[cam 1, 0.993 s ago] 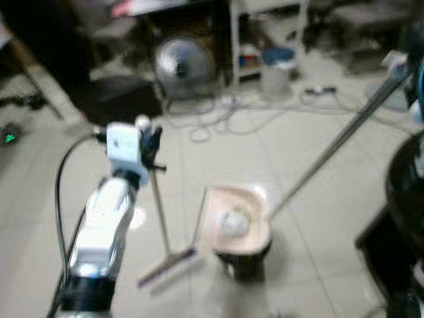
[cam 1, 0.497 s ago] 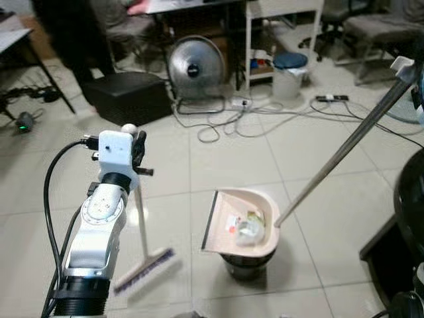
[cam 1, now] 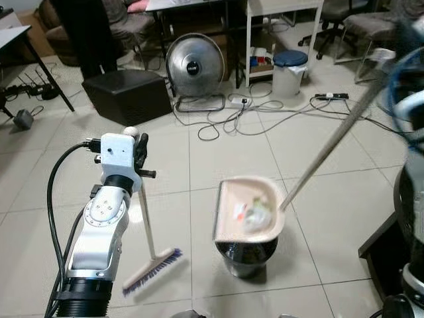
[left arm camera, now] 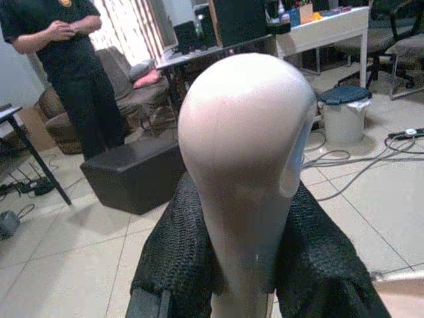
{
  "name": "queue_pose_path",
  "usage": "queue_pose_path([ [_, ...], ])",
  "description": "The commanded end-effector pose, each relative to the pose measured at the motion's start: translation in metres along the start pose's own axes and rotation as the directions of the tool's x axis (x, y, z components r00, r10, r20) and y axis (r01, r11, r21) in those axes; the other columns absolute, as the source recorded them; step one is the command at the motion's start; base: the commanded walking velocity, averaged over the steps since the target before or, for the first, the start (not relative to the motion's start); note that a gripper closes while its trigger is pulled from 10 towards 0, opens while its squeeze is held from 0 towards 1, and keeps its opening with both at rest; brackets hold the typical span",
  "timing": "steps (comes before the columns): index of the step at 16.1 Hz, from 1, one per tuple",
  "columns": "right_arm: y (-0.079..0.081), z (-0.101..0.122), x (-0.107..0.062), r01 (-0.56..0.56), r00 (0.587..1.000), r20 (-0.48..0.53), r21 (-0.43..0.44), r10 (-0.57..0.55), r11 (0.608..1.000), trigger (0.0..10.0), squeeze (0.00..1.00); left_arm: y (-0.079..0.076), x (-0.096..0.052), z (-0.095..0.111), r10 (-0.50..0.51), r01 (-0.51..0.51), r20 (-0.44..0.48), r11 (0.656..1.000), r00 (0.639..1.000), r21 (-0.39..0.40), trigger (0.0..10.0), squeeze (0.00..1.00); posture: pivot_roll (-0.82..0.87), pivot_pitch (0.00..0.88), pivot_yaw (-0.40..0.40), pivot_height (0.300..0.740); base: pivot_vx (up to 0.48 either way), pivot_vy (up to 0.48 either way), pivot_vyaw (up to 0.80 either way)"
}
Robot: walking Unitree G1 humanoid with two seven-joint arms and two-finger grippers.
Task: Sweep floor
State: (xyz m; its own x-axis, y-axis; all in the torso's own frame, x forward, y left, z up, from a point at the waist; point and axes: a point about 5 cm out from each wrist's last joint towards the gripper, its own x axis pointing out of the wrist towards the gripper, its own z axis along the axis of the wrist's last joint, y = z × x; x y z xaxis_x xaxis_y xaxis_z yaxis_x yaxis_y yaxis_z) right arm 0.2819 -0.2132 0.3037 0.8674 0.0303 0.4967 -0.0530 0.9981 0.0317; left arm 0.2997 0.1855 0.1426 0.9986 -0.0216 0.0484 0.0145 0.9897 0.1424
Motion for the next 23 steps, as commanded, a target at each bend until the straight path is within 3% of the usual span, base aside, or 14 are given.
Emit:
queue_pose_path([
  [1,0.006,-0.001,0.0,-0.044,0.999,0.02,-0.038,0.045,0.998,10.0,0.0,0.005,-0.002,0.001,0.021,-0.021,0.013,0.999,1.0,0.026,10.0,0.0,-0.05,0.02,0.108,0.74,0.0,0.0,0.0],
  [6,0.032,-0.016,0.002,-0.186,0.981,0.029,-0.155,0.192,0.97,10.0,0.0,0.006,-0.003,0.001,0.028,-0.028,0.011,0.999,1.0,0.024,10.0,0.0,-0.05,0.022,0.108,0.74,0.0,0.0,0.0],
  [9,0.062,-0.022,0.0,-0.336,0.933,0.033,-0.278,0.359,0.9,10.0,0.0,0.007,-0.003,0.002,0.034,-0.034,0.012,0.999,0.999,0.024,10.0,0.0,-0.05,0.029,0.107,0.74,0.0,0.0,0.0],
  [11,0.08,-0.024,-0.003,-0.395,0.904,0.05,-0.277,0.424,0.876,10.0,0.0,0.008,-0.004,0.002,0.038,-0.038,0.011,0.999,0.999,0.024,10.0,0.0,-0.04,0.031,0.104,0.74,0.0,0.0,0.0],
  [13,0.089,-0.028,-0.005,-0.435,0.885,0.043,-0.275,0.463,0.857,10.0,0.0,0.008,-0.004,0.002,0.038,-0.039,0.011,0.999,0.999,0.024,10.0,0.0,-0.04,0.033,0.105,0.74,0.0,0.0,0.0],
  [15,0.109,-0.038,-0.013,-0.53,0.835,0.002,-0.268,0.55,0.805,10.0,0.0,0.007,-0.004,0.002,0.032,-0.032,0.011,0.999,0.999,0.024,10.0,0.0,-0.04,0.035,0.108,0.74,0.0,0.0,0.0],
  [17,0.12,-0.044,-0.019,-0.572,0.808,-0.018,-0.265,0.59,0.776,10.0,0.0,0.006,-0.004,0.002,0.029,-0.029,0.011,0.999,1.0,0.025,10.0,0.0,-0.04,0.037,0.11,0.74,0.0,0.0,0.0],
  [19,0.13,-0.049,-0.027,-0.628,0.759,-0.048,-0.319,0.649,0.71,10.0,0.0,0.006,-0.003,0.002,0.027,-0.027,0.012,0.999,1.0,0.025,10.0,0.0,-0.04,0.039,0.112,0.74,0.0,0.0,0.0],
  [23,0.14,-0.052,-0.035,-0.667,0.719,-0.055,-0.336,0.693,0.665,10.0,0.0,0.006,-0.003,0.002,0.023,-0.023,0.011,0.999,1.0,0.026,10.0,0.0,-0.04,0.044,0.113,0.74,0.0,0.0,0.0],
])
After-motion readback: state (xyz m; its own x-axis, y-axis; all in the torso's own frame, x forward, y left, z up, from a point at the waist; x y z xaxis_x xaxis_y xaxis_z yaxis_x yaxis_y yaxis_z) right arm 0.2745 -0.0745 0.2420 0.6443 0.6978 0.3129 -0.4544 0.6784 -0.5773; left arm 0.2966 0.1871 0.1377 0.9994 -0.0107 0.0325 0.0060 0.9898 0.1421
